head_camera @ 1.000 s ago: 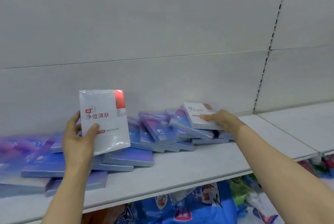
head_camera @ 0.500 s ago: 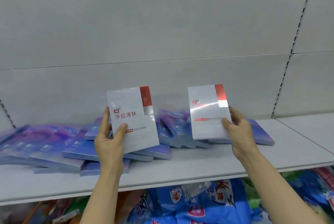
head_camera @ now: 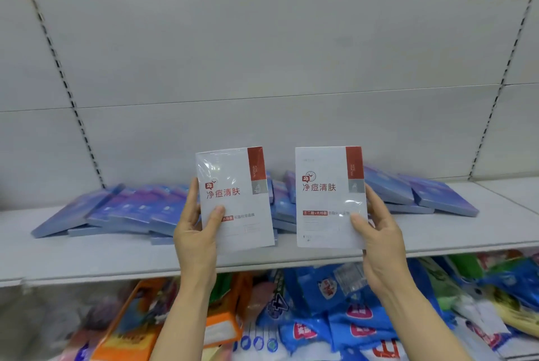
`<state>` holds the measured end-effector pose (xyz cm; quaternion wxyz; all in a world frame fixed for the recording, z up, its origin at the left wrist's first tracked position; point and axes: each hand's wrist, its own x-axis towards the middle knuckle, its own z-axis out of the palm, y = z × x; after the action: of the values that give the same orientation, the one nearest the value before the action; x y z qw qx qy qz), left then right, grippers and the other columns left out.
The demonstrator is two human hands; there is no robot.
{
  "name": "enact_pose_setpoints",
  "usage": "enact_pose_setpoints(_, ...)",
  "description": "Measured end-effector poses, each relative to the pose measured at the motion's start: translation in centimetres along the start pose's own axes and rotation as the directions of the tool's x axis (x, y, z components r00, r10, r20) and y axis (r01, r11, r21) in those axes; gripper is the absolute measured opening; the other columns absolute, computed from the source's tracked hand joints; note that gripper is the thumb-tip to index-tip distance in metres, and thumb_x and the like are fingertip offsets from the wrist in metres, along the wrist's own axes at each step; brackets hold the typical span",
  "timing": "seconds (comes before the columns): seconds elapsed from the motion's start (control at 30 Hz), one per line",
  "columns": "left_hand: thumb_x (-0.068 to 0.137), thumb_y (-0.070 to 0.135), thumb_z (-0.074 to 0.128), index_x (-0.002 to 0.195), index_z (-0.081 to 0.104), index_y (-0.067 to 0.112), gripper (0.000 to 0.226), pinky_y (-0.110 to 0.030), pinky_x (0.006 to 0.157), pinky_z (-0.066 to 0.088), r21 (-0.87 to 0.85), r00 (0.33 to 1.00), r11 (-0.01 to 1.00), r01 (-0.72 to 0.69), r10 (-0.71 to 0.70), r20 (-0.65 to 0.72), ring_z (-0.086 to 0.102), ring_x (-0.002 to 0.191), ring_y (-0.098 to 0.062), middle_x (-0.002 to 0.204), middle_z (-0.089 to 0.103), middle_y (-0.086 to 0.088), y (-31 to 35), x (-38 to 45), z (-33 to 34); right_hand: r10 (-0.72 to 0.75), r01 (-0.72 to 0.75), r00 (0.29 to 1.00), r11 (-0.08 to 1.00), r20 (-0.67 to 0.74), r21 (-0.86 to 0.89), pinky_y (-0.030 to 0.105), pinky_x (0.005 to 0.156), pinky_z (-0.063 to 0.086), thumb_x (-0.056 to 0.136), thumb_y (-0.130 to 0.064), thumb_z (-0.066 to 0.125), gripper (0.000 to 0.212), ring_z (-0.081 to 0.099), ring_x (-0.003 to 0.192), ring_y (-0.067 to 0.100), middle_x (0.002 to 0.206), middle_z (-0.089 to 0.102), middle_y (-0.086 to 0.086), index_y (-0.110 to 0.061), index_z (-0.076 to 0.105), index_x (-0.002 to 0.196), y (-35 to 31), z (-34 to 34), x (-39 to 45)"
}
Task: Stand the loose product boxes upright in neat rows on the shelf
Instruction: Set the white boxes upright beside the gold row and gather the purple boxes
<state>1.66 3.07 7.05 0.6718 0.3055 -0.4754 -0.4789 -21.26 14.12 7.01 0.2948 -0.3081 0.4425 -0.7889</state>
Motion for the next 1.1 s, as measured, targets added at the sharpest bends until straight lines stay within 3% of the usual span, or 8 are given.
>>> enact_pose_setpoints(0.1, 0.089, 0.002, 0.065, 0.142, 0.050, 0.039, 0.066, -0.029, 0.078, 0.061, -0.038, 0.999, 0.999, 0.030, -0.030, -0.008, 0.067, 0.110, -0.012, 0.122, 0.069, 0.012, 0.8, -0.8, -2.7, -0.028, 0.028, 0.999, 0.999, -0.022, 0.016, 0.035, 0.087, 0.057, 0.095, 0.004, 0.049, 0.056, 0.066, 0.108, 0.017, 0.121, 0.067, -0.008, -0.029, 0.050, 0.140, 0.8, 1.7, -3.1)
enact_pose_setpoints(0.2, 0.089, 0.002, 0.066, 0.140, 0.051, 0.042, 0.066, -0.029, 0.076, 0.061, -0.030, 0.999, 0.998, 0.047, -0.047, -0.007, 0.068, 0.108, -0.014, 0.122, 0.069, 0.010, 1.4, -2.1, -5.2, -0.025, 0.026, 0.999, 0.999, -0.036, 0.031, 0.031, 0.082, 0.058, 0.095, 0.005, 0.048, 0.055, 0.067, 0.106, 0.014, 0.119, 0.068, -0.011, -0.029, 0.052, 0.138, 1.5, 2.5, -5.9)
enact_pose_setpoints(0.4, 0.090, 0.005, 0.066, 0.140, 0.050, 0.042, 0.065, -0.033, 0.075, 0.061, -0.008, 1.000, 1.000, 0.021, -0.021, -0.004, 0.069, 0.107, -0.014, 0.123, 0.069, 0.010, 3.8, -4.5, -9.7, -0.015, 0.015, 1.000, 1.000, 0.000, -0.001, 0.039, 0.093, 0.055, 0.095, 0.003, 0.050, 0.056, 0.062, 0.115, 0.018, 0.126, 0.065, -0.008, -0.031, 0.050, 0.139, 1.8, 4.2, -9.4)
enact_pose_setpoints(0.57, 0.090, 0.001, 0.064, 0.145, 0.048, 0.035, 0.066, -0.033, 0.077, 0.061, 0.001, 0.999, 1.000, 0.013, -0.013, -0.048, 0.069, 0.108, -0.015, 0.126, 0.068, 0.003, 5.1, -7.2, -12.8, 0.035, -0.036, 0.997, 0.999, 0.063, 0.013, 0.031, 0.081, 0.058, 0.094, 0.003, 0.051, 0.056, 0.063, 0.112, 0.017, 0.126, 0.063, -0.003, -0.032, 0.052, 0.137, 2.3, 5.7, -12.5)
enact_pose_setpoints(0.73, 0.089, -0.002, 0.064, 0.144, 0.048, 0.031, 0.066, -0.025, 0.075, 0.059, 0.012, 0.993, 1.000, 0.001, 0.000, -0.121, 0.068, 0.110, -0.013, 0.128, 0.067, 0.004, 6.2, -10.7, -16.7, 0.072, -0.077, 0.991, 0.996, 0.115, 0.039, 0.034, 0.085, 0.056, 0.092, 0.007, 0.051, 0.057, 0.063, 0.112, 0.015, 0.123, 0.065, -0.004, -0.030, 0.054, 0.135, 3.3, 6.8, -16.5)
enact_pose_setpoints(0.87, 0.089, -0.002, 0.065, 0.139, 0.051, 0.037, 0.065, -0.034, 0.084, 0.059, 0.033, 0.984, 0.999, 0.001, 0.004, -0.180, 0.065, 0.116, -0.020, 0.131, 0.066, 0.000, 7.7, -12.2, -20.6, 0.107, -0.115, 0.978, 0.993, 0.177, 0.035, 0.031, 0.085, 0.057, 0.091, 0.010, 0.050, 0.059, 0.062, 0.114, 0.016, 0.126, 0.065, -0.006, -0.027, 0.055, 0.135, 3.6, 8.7, -19.5)
enact_pose_setpoints(1.03, 0.091, 0.002, 0.065, 0.143, 0.049, 0.035, 0.064, -0.043, 0.083, 0.059, 0.037, 0.981, 0.999, -0.014, 0.021, -0.194, 0.067, 0.111, -0.021, 0.128, 0.067, 0.000, 10.5, -11.7, -25.1, 0.136, -0.150, 0.958, 0.988, 0.251, 0.037, 0.026, 0.071, 0.057, 0.092, 0.008, 0.050, 0.056, 0.064, 0.110, 0.016, 0.123, 0.066, -0.005, -0.028, 0.055, 0.134, 3.7, 12.8, -22.4)
enact_pose_setpoints(1.1, 0.091, 0.001, 0.064, 0.142, 0.050, 0.036, 0.064, -0.039, 0.080, 0.060, 0.024, 0.979, 1.000, -0.019, 0.023, -0.203, 0.068, 0.111, -0.020, 0.127, 0.067, 0.000, 11.3, -11.2, -27.2, 0.144, -0.159, 0.951, 0.987, 0.275, 0.035, 0.026, 0.069, 0.057, 0.092, 0.006, 0.050, 0.056, 0.066, 0.108, 0.016, 0.122, 0.066, -0.005, -0.030, 0.055, 0.134, 4.1, 14.8, -23.5)
